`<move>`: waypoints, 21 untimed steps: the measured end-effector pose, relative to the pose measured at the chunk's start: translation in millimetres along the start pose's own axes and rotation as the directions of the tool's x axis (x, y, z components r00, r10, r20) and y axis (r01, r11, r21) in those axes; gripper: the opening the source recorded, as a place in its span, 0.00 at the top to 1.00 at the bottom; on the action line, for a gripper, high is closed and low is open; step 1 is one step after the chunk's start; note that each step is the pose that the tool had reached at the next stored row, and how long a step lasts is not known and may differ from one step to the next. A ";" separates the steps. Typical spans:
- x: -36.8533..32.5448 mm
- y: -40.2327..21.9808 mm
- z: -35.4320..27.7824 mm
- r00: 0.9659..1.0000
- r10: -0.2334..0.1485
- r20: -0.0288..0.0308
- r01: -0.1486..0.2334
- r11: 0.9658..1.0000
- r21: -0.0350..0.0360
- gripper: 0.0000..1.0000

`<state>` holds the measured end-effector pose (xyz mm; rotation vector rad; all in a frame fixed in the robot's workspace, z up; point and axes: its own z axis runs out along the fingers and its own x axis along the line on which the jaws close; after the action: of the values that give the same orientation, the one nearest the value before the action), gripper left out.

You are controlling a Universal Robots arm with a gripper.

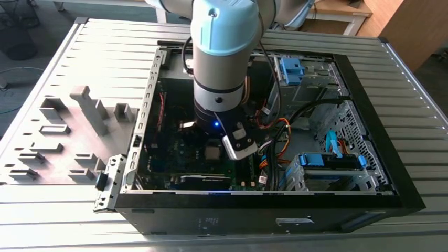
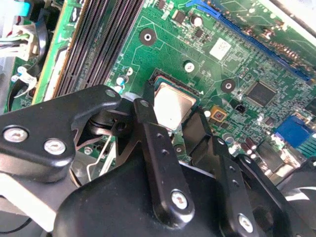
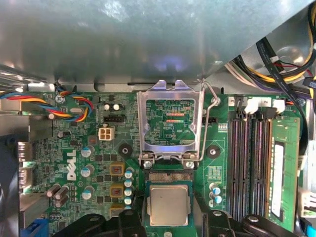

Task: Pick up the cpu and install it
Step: 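Place the cpu into insertion slot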

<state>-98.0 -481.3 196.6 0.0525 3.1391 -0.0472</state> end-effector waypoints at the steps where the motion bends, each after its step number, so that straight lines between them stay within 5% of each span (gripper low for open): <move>1: 0.0 0.0 1.0 1.000 0.000 0.000 0.000 1.000 0.000 0.53; 21: 0.1 0.9 6.3 1.000 0.000 0.000 0.000 1.000 0.000 0.53</move>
<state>-98.0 -480.6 190.3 0.0525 3.1393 -0.0478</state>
